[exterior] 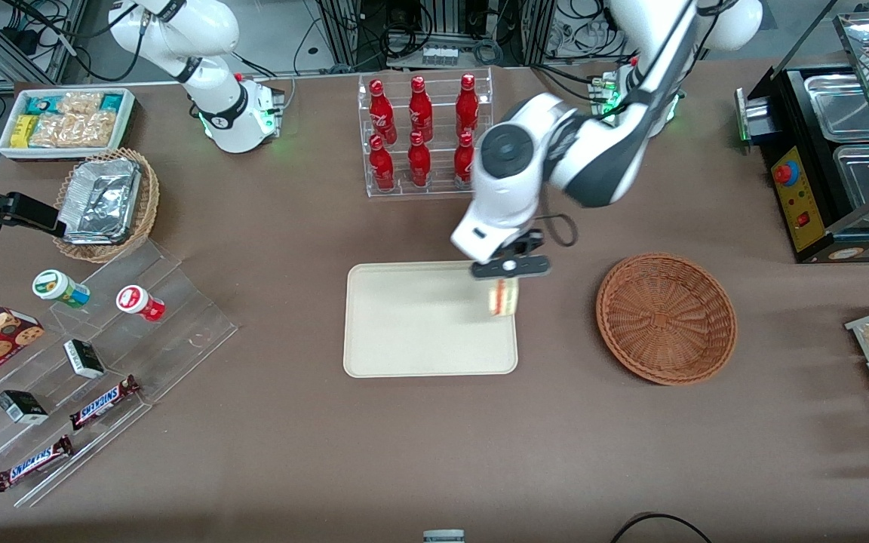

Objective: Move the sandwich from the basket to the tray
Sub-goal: 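Lift the sandwich and carry it over the cream tray, then lower the sandwich onto the tray and open the left gripper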

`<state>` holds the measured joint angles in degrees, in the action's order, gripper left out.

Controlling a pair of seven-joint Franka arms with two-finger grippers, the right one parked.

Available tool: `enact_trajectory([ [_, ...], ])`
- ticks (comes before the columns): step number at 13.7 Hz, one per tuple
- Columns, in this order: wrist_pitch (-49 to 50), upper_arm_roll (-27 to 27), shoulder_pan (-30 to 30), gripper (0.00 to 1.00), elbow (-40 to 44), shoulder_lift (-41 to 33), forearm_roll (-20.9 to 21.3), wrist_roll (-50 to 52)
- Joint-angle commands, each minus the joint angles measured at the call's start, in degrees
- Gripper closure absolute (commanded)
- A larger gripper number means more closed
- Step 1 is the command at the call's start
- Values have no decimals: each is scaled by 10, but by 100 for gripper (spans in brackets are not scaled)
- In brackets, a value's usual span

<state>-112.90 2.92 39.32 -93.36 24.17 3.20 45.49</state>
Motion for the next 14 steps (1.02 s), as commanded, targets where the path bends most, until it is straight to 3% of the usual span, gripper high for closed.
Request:
enact_trajectory([
  [1, 5, -8, 31, 100, 118, 103, 0, 14],
  [6, -68, -9, 56, 100, 190, 205, 2, 19],
  [14, -74, -9, 68, 100, 198, 240, 1, 86],
])
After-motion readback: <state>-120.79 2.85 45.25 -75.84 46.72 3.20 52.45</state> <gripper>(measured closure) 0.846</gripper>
